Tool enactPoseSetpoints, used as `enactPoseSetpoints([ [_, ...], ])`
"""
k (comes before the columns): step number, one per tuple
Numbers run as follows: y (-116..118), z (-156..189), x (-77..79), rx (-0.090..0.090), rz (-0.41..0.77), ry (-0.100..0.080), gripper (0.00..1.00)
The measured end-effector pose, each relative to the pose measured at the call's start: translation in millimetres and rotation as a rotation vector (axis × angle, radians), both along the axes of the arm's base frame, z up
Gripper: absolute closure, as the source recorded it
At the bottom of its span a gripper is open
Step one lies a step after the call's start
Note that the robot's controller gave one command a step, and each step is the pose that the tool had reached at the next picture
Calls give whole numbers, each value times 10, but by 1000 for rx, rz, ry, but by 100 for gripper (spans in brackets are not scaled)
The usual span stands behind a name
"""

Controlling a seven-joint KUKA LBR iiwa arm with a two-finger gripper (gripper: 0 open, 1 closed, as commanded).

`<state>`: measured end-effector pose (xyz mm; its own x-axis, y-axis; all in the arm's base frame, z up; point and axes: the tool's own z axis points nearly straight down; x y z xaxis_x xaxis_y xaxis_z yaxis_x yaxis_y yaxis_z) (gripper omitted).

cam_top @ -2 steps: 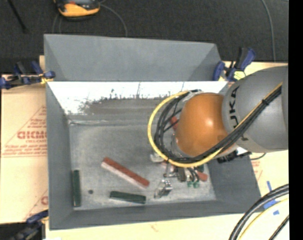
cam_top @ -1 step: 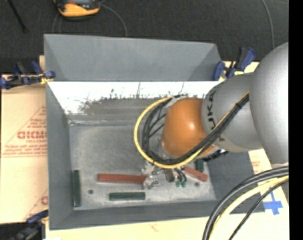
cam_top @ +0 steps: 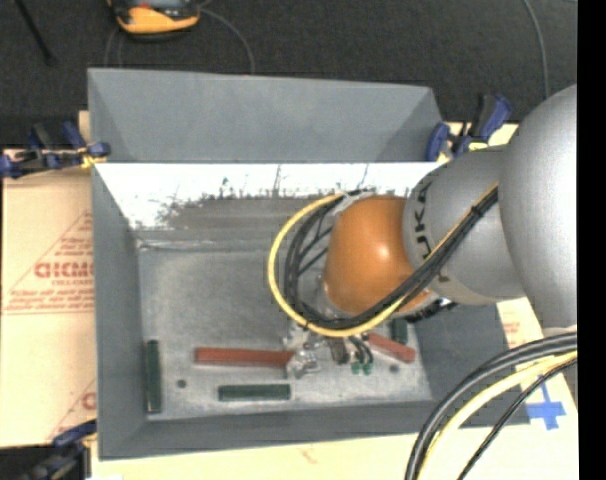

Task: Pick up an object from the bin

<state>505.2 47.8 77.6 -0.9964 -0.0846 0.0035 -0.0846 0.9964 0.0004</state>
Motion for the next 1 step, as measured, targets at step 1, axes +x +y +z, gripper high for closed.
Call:
enactPoseSetpoints([
  [1, -142, 1382, -62, -1, 0, -8, 100],
])
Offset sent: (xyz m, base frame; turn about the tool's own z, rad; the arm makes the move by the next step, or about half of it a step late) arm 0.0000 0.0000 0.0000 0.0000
